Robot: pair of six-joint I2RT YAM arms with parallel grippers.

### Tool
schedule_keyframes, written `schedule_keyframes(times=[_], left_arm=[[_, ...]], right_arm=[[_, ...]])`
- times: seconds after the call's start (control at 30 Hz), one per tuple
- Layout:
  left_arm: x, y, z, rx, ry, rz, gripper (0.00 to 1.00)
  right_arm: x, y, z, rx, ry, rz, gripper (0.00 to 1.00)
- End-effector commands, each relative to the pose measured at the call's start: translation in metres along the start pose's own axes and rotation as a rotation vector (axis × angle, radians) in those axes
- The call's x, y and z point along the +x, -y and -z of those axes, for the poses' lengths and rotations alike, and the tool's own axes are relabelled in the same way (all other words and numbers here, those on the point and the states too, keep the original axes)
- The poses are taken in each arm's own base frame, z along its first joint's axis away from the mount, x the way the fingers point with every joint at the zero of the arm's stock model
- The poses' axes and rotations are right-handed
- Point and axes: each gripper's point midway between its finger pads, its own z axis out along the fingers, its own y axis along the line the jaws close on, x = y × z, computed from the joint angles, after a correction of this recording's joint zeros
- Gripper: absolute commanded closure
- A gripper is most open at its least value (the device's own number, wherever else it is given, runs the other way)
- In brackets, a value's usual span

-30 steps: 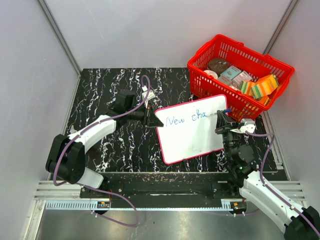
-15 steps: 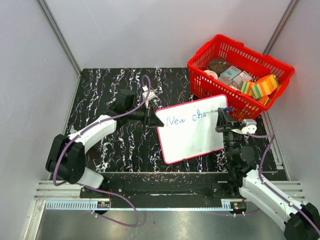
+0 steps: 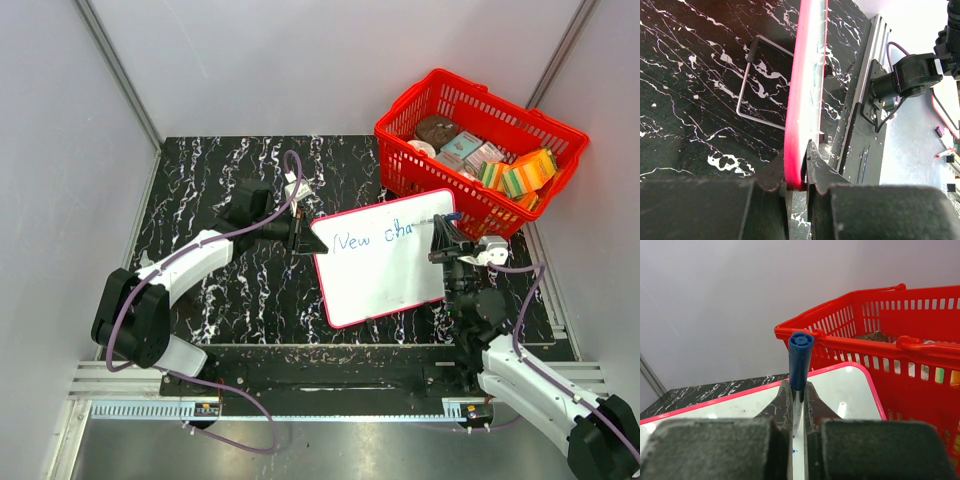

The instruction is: Write a sentence on the whiteboard

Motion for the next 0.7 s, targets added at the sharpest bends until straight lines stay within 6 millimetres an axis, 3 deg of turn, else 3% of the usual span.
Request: schedule_keyframes(times=[0.0,0.67], left_arm=[[0.044,-0.055,-0.001,-0.224,-0.132,-0.133,1.0],[0.045,-0.056,-0.002,-0.226,-0.138,-0.135,1.0]], right_arm=[[-0.005,0.008,0.001,0.038,0.023,-0.009,1.0],[0.02,0.015,0.015,0.053,-0.067,-0.027,1.0]])
